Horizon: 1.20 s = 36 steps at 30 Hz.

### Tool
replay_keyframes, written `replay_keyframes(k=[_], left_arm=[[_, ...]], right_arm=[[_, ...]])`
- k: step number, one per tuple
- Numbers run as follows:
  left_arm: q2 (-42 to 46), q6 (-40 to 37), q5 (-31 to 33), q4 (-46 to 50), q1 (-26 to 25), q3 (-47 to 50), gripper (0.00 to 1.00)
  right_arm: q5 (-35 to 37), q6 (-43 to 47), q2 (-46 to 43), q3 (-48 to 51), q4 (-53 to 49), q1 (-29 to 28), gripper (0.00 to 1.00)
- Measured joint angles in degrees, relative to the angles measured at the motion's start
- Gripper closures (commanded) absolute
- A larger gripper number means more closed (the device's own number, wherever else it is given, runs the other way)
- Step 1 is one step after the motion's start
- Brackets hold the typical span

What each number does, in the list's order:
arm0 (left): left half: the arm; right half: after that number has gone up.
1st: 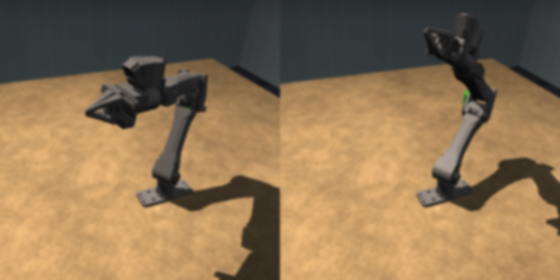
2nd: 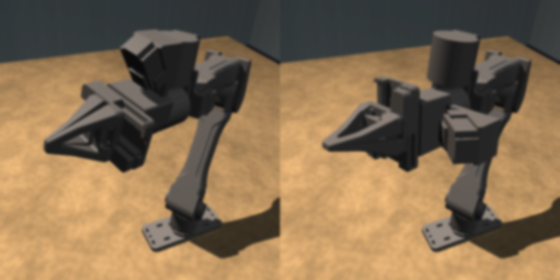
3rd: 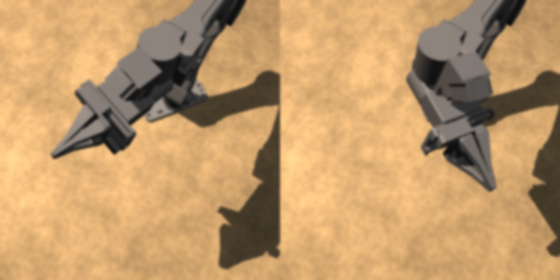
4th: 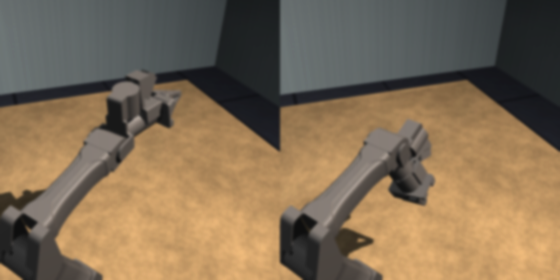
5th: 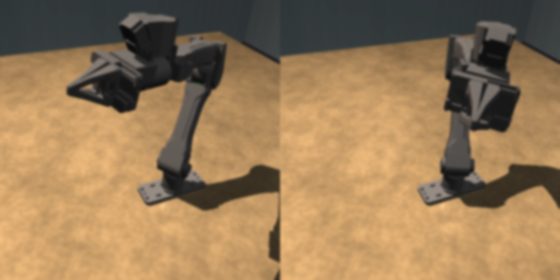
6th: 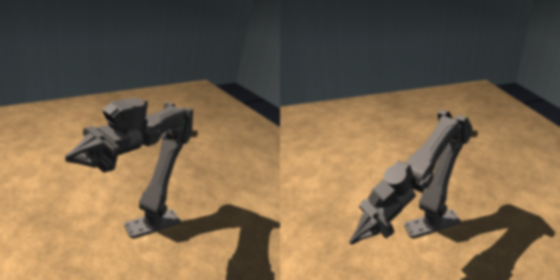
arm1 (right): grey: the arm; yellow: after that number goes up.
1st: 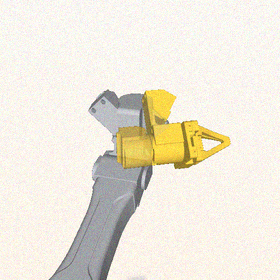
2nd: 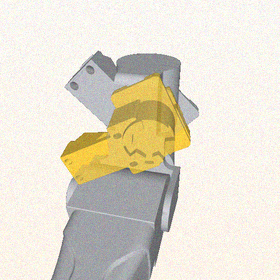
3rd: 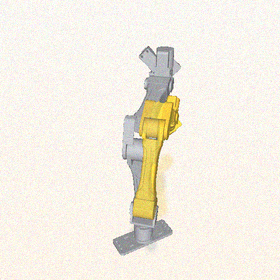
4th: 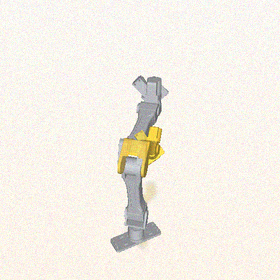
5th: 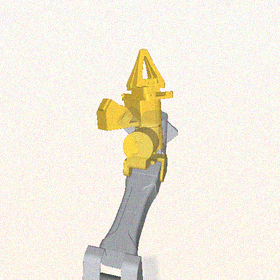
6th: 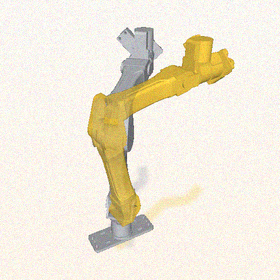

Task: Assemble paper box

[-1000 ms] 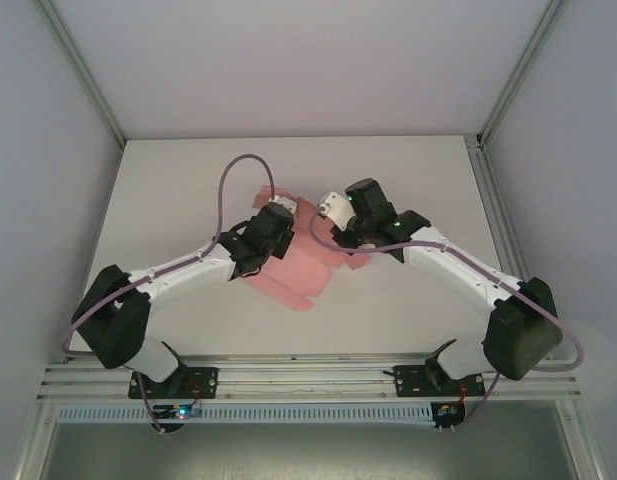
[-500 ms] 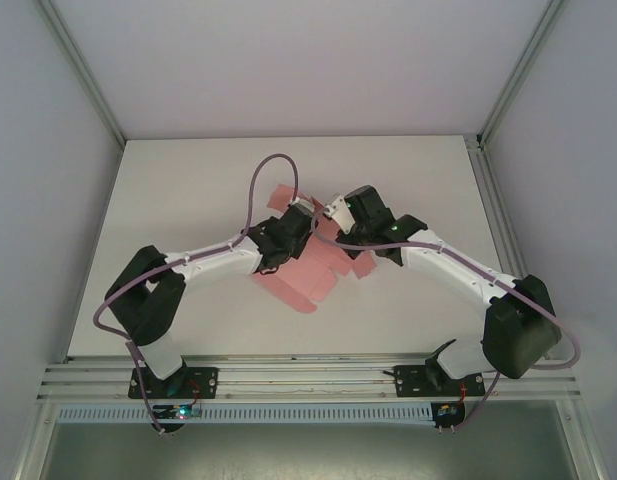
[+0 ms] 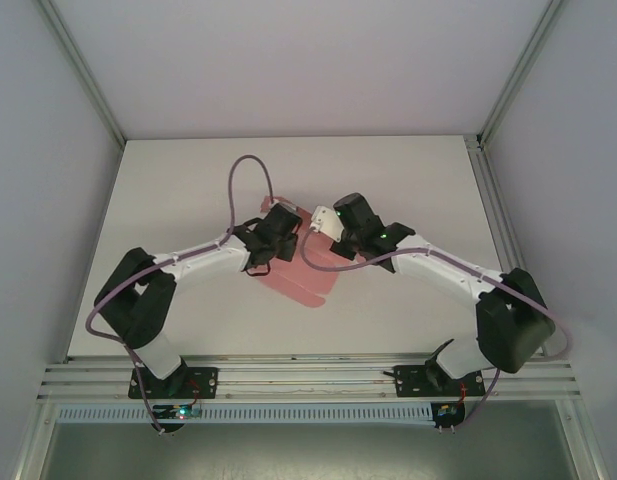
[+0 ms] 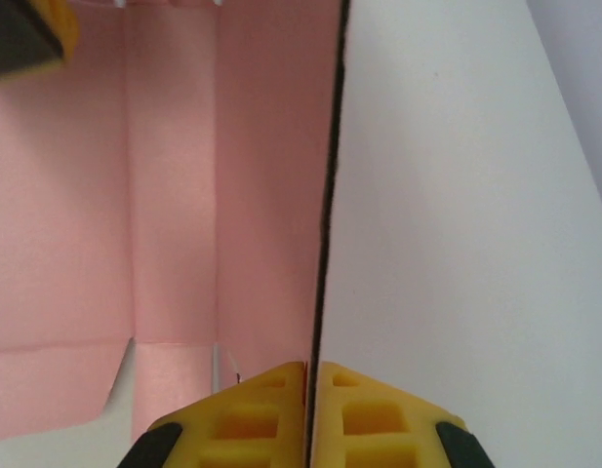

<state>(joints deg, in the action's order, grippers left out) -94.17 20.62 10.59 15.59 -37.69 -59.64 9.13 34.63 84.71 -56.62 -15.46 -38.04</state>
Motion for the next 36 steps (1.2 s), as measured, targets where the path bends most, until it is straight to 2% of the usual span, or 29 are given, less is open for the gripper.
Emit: replay_keyframes(k=[1,4,7,10,14,17,21,27,33,36], left_arm=[[1.27,0.66,-1.18,0.24,0.83,0.85,0.37],[6.27,2.19,-3.19,1.79,2.36,3.61,0.14],[12.87,3.69,-3.21,3.80,2.86,5.68,0.00],[18.34,5.57,-1.46,5.86,4.68,6.80,0.00],[21.66,9.35,1.42,8.11,11.28,8.52,0.00],[20.44,12.41,1.84,8.92,17.92,9.60,0.00],[14.12,14.40,0.28,8.59,24.41,8.74,0.00],[0.74,14.36,-5.25,6.05,25.86,1.03,0.00],[-7.41,13.90,-12.46,2.45,25.81,-4.79,0.00],[-8.70,13.25,-14.58,1.57,25.81,-5.11,0.01]], right_arm=[[0.24,2.05,1.18,-0.37,0.02,-0.26,1.00],[1.44,7.23,4.66,-3.04,-0.11,-0.79,1.00],[2.64,12.68,7.39,-5.40,-0.09,-0.85,1.00],[3.93,16.79,8.59,-5.64,0.70,-0.85,1.00],[5.18,21.86,9.22,-4.44,4.52,-0.85,1.00],[5.68,25.00,9.22,-2.40,8.15,-0.85,1.00],[5.57,27.36,9.33,-1.60,10.88,-0.42,1.00],[4.31,30.18,10.62,-0.83,15.02,1.33,0.98],[6.08,33.83,12.61,3.52,28.02,1.97,0.95],[7.50,35.52,13.66,5.88,34.95,1.95,0.94]])
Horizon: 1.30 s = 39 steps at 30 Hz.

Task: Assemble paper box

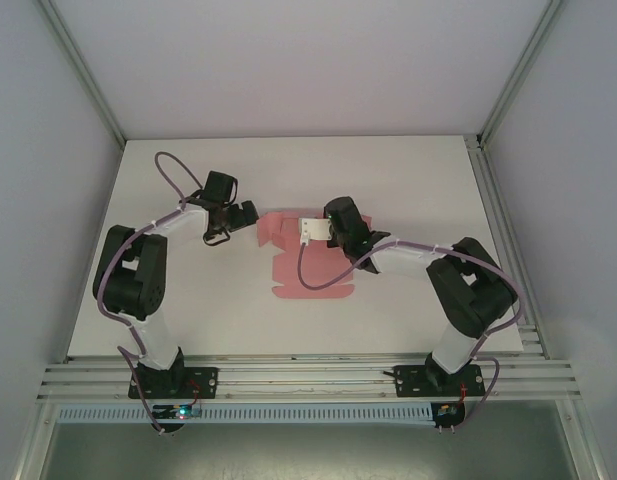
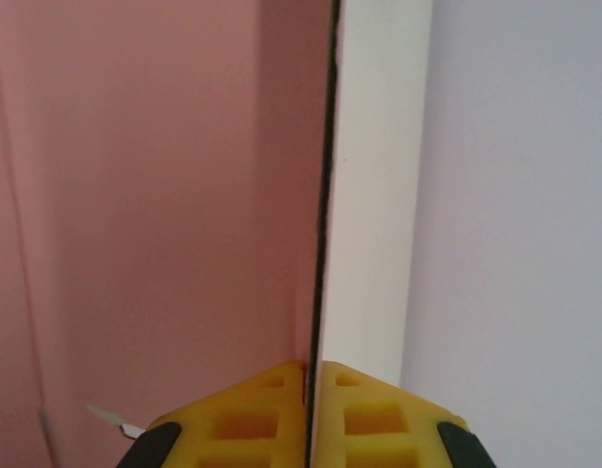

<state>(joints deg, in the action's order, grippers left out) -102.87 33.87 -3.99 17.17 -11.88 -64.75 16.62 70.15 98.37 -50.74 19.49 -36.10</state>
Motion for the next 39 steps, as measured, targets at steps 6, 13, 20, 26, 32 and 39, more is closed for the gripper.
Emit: replay_keyframes(k=[6,13,20,26,32,39], left_arm=[[-0.44,-2.40,-4.39,-1.77,0.00,0.02,0.11],[-0.68,-6.56,-16.59,-11.19,0.00,3.96,0.31],[-0.72,-10.21,-28.20,-19.87,-1.29,9.16,0.44],[-1.60,-12.96,-30.45,-21.68,-4.42,7.50,0.44],[-1.55,-14.93,-27.43,-21.75,-5.70,7.17,0.42],[-0.13,-15.52,-23.32,-22.82,-7.80,8.44,0.42]], right_arm=[[2.84,3.65,2.34,3.23,10.80,-0.04,0.93],[4.63,4.70,3.93,3.63,14.25,-0.17,0.94],[5.27,4.66,3.89,3.76,14.58,-0.55,0.93],[5.79,3.89,3.21,4.04,13.73,-0.90,0.94],[6.93,3.43,2.95,4.15,13.00,-0.90,0.93],[8.39,2.84,2.69,4.15,12.17,-0.92,0.94]])
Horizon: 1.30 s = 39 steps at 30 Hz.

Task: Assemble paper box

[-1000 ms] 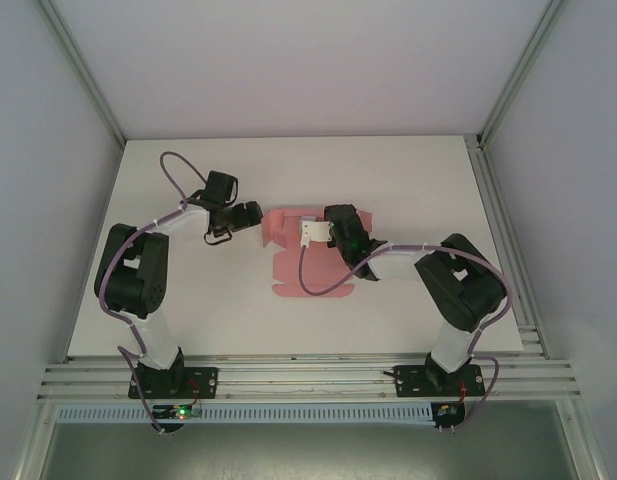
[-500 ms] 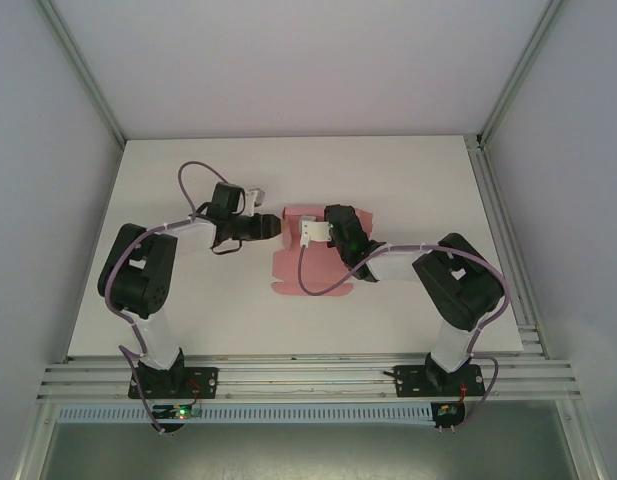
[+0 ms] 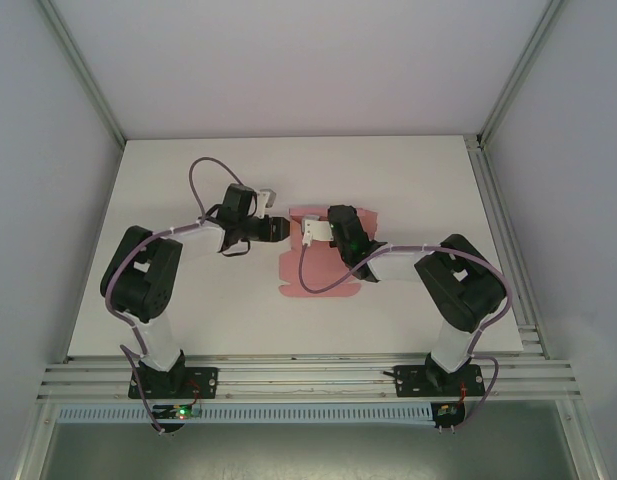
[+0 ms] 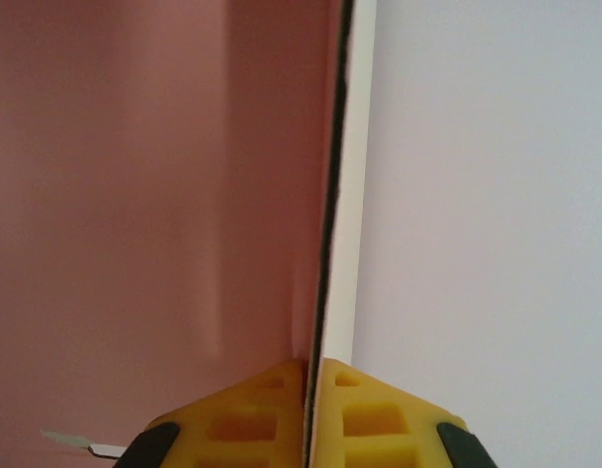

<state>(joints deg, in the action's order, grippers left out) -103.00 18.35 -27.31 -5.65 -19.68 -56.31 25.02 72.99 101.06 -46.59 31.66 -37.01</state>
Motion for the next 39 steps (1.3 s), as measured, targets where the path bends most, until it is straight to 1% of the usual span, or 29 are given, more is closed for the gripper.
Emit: replay_keyframes(k=[9,11,13,16,18,19,21,24,25,28,29,32,34,35,37,39], left_arm=[[3.74,-1.38,-1.33,-0.26,-1.77,3.85,0.43],[3.65,-1.49,-1.64,-0.48,-2.12,3.85,0.45],[3.37,-1.49,-2.05,-0.57,-2.12,3.65,0.50],[1.99,-1.66,-2.16,-0.98,-2.23,2.51,0.50],[1.53,-1.66,-0.74,-1.38,-2.60,2.34,0.50],[1.51,-1.66,0.57,-1.49,-2.95,2.34,0.52],[1.51,-1.55,4.59,-2.34,-4.26,2.34,0.62],[1.49,-1.64,10.86,-3.91,-7.04,2.40,0.63],[1.44,-1.62,13.31,-4.42,-8.02,2.47,0.65],[0.85,-1.36,21.66,-6.01,-10.75,2.73,0.85],[0.46,-1.49,24.28,-6.67,-11.43,2.71,0.87],[-0.98,-1.62,32.85,-6.99,-13.73,1.49,0.90],[-1.99,-1.33,37.20,-6.82,-14.95,0.52,0.90],[-2.34,-1.09,38.69,-6.84,-15.39,0.28,0.90],[-2.54,-0.26,41.03,-6.82,-16.11,0.17,0.94],[-2.93,0.85,43.15,-6.60,-16.72,-0.11,0.95]], right_arm=[[0.24,-0.39,-0.42,0.22,-0.52,-0.39,0.94],[0.28,-0.42,-0.42,0.22,-0.52,-0.63,0.94],[0.28,-0.42,-0.48,0.22,-0.57,-0.87,0.94],[0.48,-0.59,-0.76,0.24,-0.96,-1.31,0.94],[0.55,-0.63,-1.05,0.26,-1.40,-1.51,0.94],[0.52,-0.66,-1.20,0.26,-1.64,-1.57,0.94],[0.66,-0.81,-1.64,0.26,-2.36,-1.90,0.94],[1.03,-1.07,-2.14,0.26,-3.41,-2.40,0.94],[1.22,-1.11,-2.25,0.26,-3.65,-2.54,0.94],[1.77,-1.75,-2.60,0.26,-4.57,-2.62,0.94],[2.08,-1.95,-2.67,0.26,-4.72,-2.62,0.94],[3.19,-2.43,-2.73,0.26,-5.05,-2.91,0.94],[3.50,-2.82,-3.06,0.26,-5.68,-3.02,0.94],[3.45,-3.10,-3.23,0.26,-6.01,-3.02,0.94],[3.08,-3.93,-3.72,0.26,-6.80,-3.04,0.94],[2.80,-4.59,-4.17,0.26,-7.63,-3.28,0.91]])
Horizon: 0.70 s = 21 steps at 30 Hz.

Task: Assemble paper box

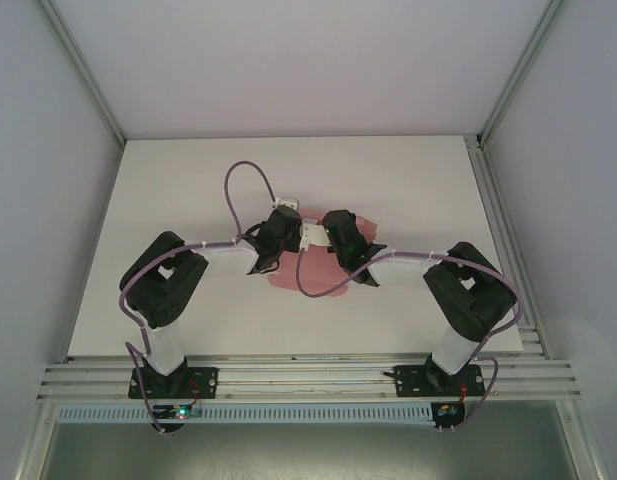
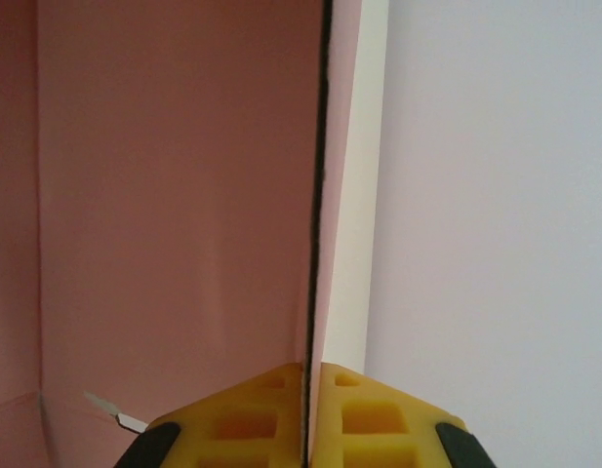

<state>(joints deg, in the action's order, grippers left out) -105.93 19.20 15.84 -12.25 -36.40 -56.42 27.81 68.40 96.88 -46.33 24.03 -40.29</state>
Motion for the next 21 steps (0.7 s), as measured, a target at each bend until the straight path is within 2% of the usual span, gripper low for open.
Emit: replay_keyframes(k=[2,4,7,8,9,10,11,17,21], left_arm=[[-0.87,0.96,2.19,1.11,-0.15,-1.29,0.96],[-2.14,1.18,4.55,1.57,-0.13,-2.67,0.98],[-2.47,0.94,5.46,0.52,-0.26,-2.40,1.00],[-2.47,0.85,5.53,0.13,-0.26,-2.21,1.00],[-2.47,0.70,5.64,0.00,-0.24,-2.21,1.00],[-2.49,0.59,5.70,-0.02,-0.24,-2.21,1.00],[-2.56,0.52,5.84,-0.07,-0.24,-2.21,1.00],[-2.56,-1.01,5.38,-5.29,-0.24,0.33,1.00],[-2.19,-3.45,3.26,-10.47,0.04,2.89,1.00]], right_arm=[[-0.90,-1.01,-0.66,-0.02,-1.18,-0.28,0.77],[-1.75,-2.16,-1.05,0.02,-2.47,-0.37,0.72],[-4.28,-5.09,-2.10,0.11,-4.70,0.50,0.55],[-5.38,-6.25,-2.95,0.26,-5.92,0.96,0.40],[-6.88,-7.50,-4.24,0.63,-7.30,1.49,0.31],[-8.24,-8.39,-5.66,1.01,-8.79,1.88,0.07],[-10.19,-9.66,-7.58,1.38,-10.49,2.23,0.02],[-19.71,-15.85,-19.54,2.49,-17.07,3.52,0.02],[-28.94,-21.59,-27.23,4.13,-19.04,6.95,0.02]])
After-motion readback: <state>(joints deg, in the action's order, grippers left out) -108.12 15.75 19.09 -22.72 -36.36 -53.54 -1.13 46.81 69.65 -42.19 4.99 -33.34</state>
